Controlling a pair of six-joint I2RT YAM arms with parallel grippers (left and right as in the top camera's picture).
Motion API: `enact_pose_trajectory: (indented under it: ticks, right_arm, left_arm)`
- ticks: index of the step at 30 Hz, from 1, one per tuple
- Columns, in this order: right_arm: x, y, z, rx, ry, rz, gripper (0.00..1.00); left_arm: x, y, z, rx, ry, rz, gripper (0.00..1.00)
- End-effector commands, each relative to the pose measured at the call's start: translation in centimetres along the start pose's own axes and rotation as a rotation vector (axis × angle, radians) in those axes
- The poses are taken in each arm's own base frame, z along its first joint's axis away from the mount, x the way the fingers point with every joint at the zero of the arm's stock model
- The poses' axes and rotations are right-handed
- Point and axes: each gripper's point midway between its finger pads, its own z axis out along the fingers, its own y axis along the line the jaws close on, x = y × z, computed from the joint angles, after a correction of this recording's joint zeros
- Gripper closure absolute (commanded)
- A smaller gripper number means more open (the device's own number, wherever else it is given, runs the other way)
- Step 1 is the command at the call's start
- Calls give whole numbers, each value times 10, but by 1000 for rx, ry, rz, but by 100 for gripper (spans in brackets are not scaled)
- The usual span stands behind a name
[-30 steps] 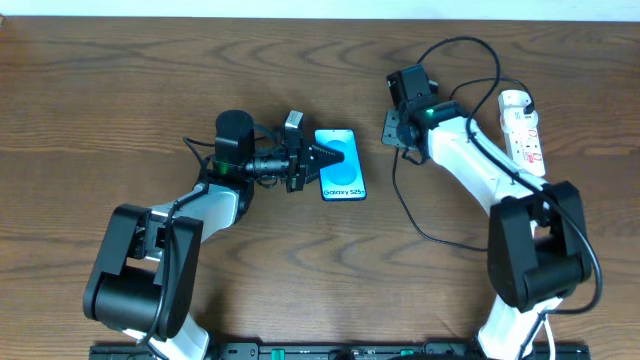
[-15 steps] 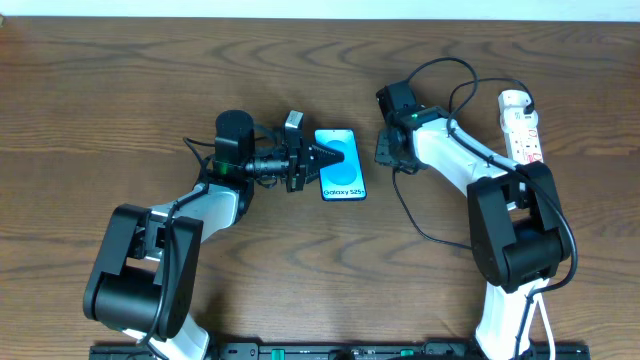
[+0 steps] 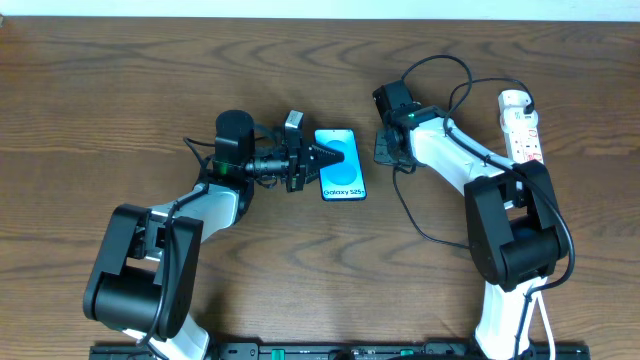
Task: Plug charger to phone and switch on socket
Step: 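Close the right gripper on the cable just behind the USB-C plug, then carry the plug with the right gripper toward the phone's bottom port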
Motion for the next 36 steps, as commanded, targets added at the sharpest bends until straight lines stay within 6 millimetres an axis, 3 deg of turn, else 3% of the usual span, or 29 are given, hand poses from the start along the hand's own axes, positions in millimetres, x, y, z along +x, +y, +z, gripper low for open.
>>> enact_pose_trajectory:
  ticks: [1,7,9,13,18,21,25,31,36]
  right_arm:
    - [21,-7,21,54,66,-31,99]
    - [28,5,13,-32,113,-43,99]
    - [17,20,-8,-163,116,-80,99]
    - [2,31,-61,-387,104,-127,99]
    - [-8,8,-136,-557,43,-160,99]
    - [5,-12,-190,-649,7,-221,99]
    - [32,-22,-236,-728,-18,-281,99]
    - [92,-16,-265,-750,11,-354,99]
    - [133,-7,-261,-716,38,-298,99]
  left_arm:
    - [0,-17,-1,21,11,68,93]
    - [2,-17,-1,21,18,68,93]
    - [2,-17,-1,21,17,64,92]
    - [3,-17,-3,23,32,65,92]
    - [0,-29,-11,55,23,143,93]
    - [-1,-43,-13,83,23,219,93]
    - [-2,-59,-13,102,24,282,93]
    - [-2,-70,-12,116,24,324,93]
    - [-5,-70,-12,118,6,321,93]
